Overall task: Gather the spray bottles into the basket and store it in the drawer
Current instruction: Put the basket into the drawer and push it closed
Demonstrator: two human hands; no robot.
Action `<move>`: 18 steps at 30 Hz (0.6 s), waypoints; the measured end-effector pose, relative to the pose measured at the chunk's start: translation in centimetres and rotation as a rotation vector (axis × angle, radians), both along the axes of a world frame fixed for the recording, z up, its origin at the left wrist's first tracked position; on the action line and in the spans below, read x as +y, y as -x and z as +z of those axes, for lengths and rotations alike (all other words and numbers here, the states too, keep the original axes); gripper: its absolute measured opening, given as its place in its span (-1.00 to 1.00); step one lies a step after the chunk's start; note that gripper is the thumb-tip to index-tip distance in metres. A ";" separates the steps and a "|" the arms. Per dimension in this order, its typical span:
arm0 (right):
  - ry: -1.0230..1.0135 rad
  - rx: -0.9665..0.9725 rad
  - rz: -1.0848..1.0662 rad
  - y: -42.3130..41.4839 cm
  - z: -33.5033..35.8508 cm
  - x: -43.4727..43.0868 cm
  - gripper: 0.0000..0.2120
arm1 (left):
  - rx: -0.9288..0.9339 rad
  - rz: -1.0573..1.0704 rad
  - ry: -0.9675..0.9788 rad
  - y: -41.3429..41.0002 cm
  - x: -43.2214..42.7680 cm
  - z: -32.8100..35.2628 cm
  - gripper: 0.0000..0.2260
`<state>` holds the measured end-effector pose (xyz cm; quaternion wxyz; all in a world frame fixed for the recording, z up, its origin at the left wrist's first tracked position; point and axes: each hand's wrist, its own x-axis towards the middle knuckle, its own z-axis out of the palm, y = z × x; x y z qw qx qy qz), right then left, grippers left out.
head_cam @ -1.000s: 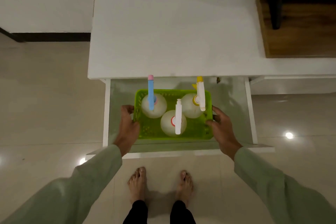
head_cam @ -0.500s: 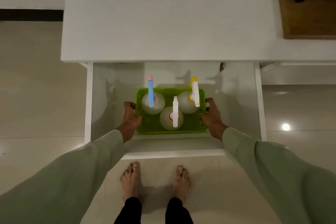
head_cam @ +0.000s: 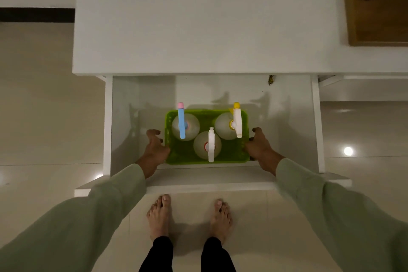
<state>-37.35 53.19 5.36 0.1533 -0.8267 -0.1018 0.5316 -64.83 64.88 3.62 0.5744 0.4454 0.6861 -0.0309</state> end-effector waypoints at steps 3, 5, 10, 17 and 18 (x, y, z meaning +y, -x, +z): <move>0.015 -0.090 0.205 0.4 3.8 -1.2 -0.55 | 0.001 -0.095 -0.075 0.7 -1.2 3.4 -0.44; -0.059 -0.128 0.364 1.2 6.9 -2.5 -0.65 | -0.026 -0.247 -0.248 1.0 -2.5 6.6 -0.60; -0.258 0.002 0.872 4.7 13.2 -5.8 -0.27 | -0.152 -0.752 -0.381 1.7 -7.3 14.6 -0.57; -0.424 -0.426 1.313 6.2 12.1 -6.1 -0.66 | -0.065 -1.115 -0.684 1.9 -7.8 14.0 -0.69; -0.439 -0.454 1.312 6.2 12.1 -6.1 -0.68 | -0.057 -1.134 -0.710 1.9 -7.7 13.7 -0.69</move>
